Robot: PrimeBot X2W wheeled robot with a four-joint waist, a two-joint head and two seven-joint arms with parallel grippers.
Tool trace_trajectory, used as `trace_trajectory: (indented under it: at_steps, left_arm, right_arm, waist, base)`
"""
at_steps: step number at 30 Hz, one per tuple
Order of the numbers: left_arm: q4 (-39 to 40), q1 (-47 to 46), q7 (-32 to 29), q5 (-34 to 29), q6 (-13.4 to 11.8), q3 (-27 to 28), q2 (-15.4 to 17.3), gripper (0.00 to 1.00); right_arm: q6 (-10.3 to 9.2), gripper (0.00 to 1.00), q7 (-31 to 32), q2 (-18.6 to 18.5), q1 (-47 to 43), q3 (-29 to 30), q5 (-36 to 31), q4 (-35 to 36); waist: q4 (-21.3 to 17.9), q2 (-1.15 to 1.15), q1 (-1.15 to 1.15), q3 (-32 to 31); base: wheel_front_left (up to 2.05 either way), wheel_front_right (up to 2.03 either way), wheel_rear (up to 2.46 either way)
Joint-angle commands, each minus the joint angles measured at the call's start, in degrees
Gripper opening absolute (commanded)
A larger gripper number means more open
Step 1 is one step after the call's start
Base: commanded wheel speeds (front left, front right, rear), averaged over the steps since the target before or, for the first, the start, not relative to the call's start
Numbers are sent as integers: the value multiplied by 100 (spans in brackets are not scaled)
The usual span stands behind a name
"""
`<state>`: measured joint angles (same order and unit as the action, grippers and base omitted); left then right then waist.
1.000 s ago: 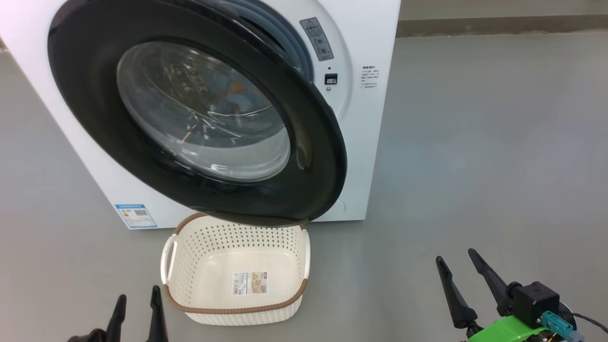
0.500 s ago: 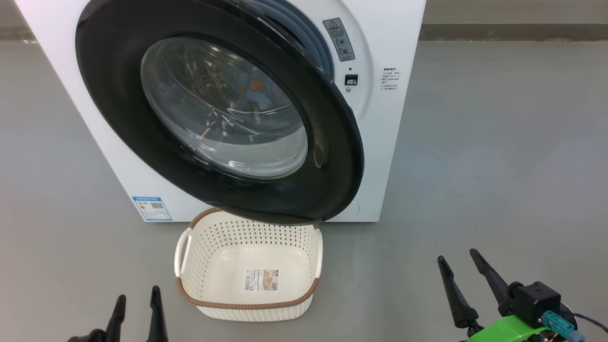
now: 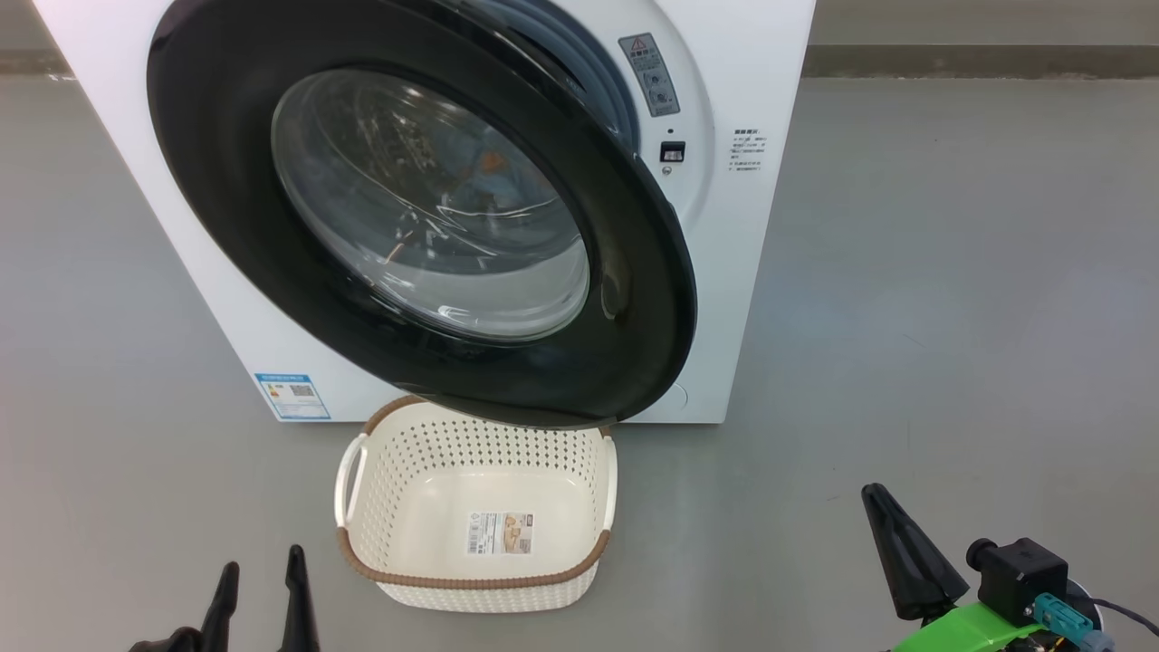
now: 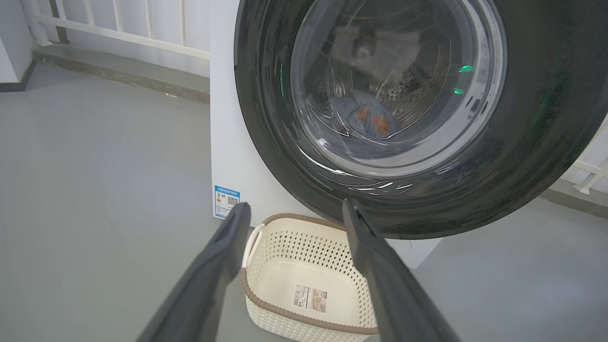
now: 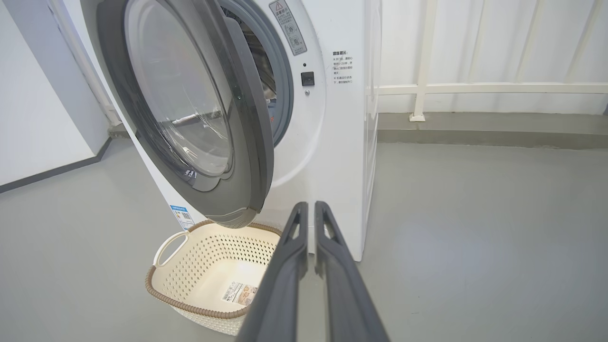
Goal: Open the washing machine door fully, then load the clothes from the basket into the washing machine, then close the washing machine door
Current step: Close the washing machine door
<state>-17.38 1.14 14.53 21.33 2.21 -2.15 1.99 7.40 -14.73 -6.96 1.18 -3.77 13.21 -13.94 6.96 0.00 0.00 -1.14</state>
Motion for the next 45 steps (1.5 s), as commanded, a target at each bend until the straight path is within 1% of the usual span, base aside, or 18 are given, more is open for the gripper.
trace_trajectory:
  at_steps: [1,10,15,18,22,23,26,29,33,38,41,45]
  left_arm:
    - [143,-55,47,-25,-24,176,89,100]
    - [161,-32,47,-13,-29,149,89,100]
    - [218,-36,47,13,-56,95,89,100]
    - [250,-48,47,38,-83,89,89,100]
    - [235,-44,47,34,-106,90,89,100]
    - [235,-44,47,34,-106,90,89,100]
    - [245,-88,47,53,-114,63,88,100]
    - [258,-159,47,80,-125,13,88,100]
    - [266,-277,47,131,-143,-82,88,100]
    - [290,-431,47,240,-163,-241,88,100]
    - [325,-520,47,301,-180,-290,88,100]
    - [360,-584,47,342,-199,-340,88,100]
  right_arm:
    - [9,0,-27,-49,164,-144,2,119]
    - [9,0,-27,-48,263,-75,96,-8]
    - [9,0,-27,-22,540,30,139,135]
    - [9,0,-27,13,914,34,190,603]
    - [9,0,-27,39,1318,-116,252,1240]
    - [9,0,-27,39,1318,-116,252,1240]
    - [9,0,-27,53,1606,-365,290,1650]
    - [9,0,-27,51,1819,-776,316,1791]
    - [9,0,-27,4,2009,-1396,348,1491]
    - [9,0,-27,-79,2136,-1997,384,787]
    - [9,0,-27,-94,2233,-2077,407,440]
    - [9,0,-27,-80,2390,-1997,413,174]
  waist:
    - [6,0,0,-5]
    - [56,0,0,0]
    - [94,0,0,74]
    - [133,0,0,147]
    - [155,0,0,227]
    - [155,0,0,227]
    - [184,0,0,341]
    - [235,0,0,442]
    - [334,0,0,584]
    - [517,0,0,778]
    - [632,0,0,908]
    - [744,0,0,1062]
  base:
    - [0,0,0]
    - [0,0,0]
    - [0,0,0]
    - [0,0,0]
    - [0,0,0]
    - [0,0,0]
    - [0,0,0]
    - [0,0,0]
    - [0,0,0]
    - [0,0,0]
    - [0,0,0]
    - [0,0,0]
